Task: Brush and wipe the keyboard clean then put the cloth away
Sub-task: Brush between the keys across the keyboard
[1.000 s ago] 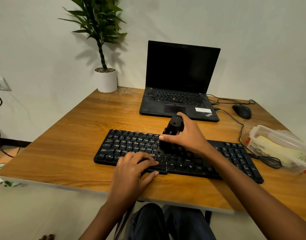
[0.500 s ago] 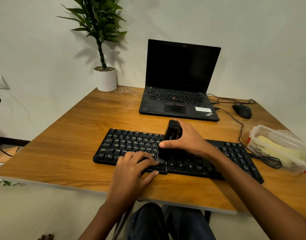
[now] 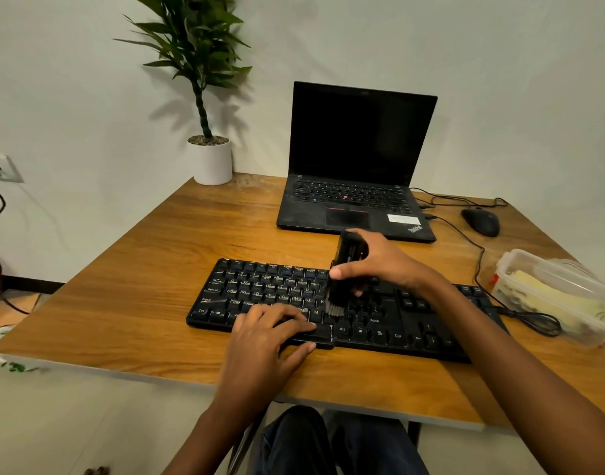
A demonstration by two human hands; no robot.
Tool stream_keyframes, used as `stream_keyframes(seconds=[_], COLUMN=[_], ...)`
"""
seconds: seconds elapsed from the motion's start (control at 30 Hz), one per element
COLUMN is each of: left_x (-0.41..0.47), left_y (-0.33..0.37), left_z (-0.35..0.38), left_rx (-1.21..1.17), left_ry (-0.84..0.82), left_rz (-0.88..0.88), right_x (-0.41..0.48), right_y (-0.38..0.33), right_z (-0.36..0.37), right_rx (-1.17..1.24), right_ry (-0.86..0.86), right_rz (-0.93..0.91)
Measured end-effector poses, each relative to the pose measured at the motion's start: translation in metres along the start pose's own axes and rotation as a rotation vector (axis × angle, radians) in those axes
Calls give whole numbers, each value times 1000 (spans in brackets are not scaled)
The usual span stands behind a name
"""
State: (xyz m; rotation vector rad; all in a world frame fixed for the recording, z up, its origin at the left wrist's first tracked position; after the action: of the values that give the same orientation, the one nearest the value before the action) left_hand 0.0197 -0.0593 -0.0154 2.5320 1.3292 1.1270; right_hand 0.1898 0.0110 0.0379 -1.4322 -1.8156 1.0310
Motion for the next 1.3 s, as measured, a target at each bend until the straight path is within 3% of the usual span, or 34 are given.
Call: stream_keyframes(seconds=[0.17,0.27,0.33,0.4,0.5,0.73,0.87,0.97,1.07,1.3], left_x=[0,-1,-1,-1,-1,-2,-1,-1,-1,-2], left_y=[0,1,1,1,-1,-1,-1,-2,-1,-1], left_z=[0,-2,-3,-2,-2,-1,-1,-1,-1,-1], left_rx=[-14,-17,-13,-11,-9,-16,-7,-12,-13,-15], left_ry=[6,7,8,7,8,-8,-10,-10,-3,3], left_rz=[-6,-2,-1,-4,-8,-23,-25,-26,-19,-17], right_x=[21,26,25,23,27,35,38,36,33,41], right_y=[0,-9,-6,-3,0,-5,4,2,6,-9], right_z=[-12,-22,-25,-23,-14,-23,-15,-24,-20,-14], right_rx=[-219,-322,-228,-86,-150,-167,-165,-225,-107,-248], right_ry=[161,281,312,290,209,307,240,298,262,270], right_rz=[-22,-128,-121,-103,-72,-116,-55,-101,-82,-136])
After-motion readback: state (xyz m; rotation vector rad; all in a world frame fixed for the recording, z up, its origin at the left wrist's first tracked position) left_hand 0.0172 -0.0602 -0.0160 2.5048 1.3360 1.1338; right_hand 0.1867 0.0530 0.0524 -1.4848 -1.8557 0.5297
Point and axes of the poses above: each hand's wrist, its own x-axis towards the middle knuckle, its own z-axis out of the palm, y = z × x, the point moved 8 cm from there along x, towards the middle knuckle
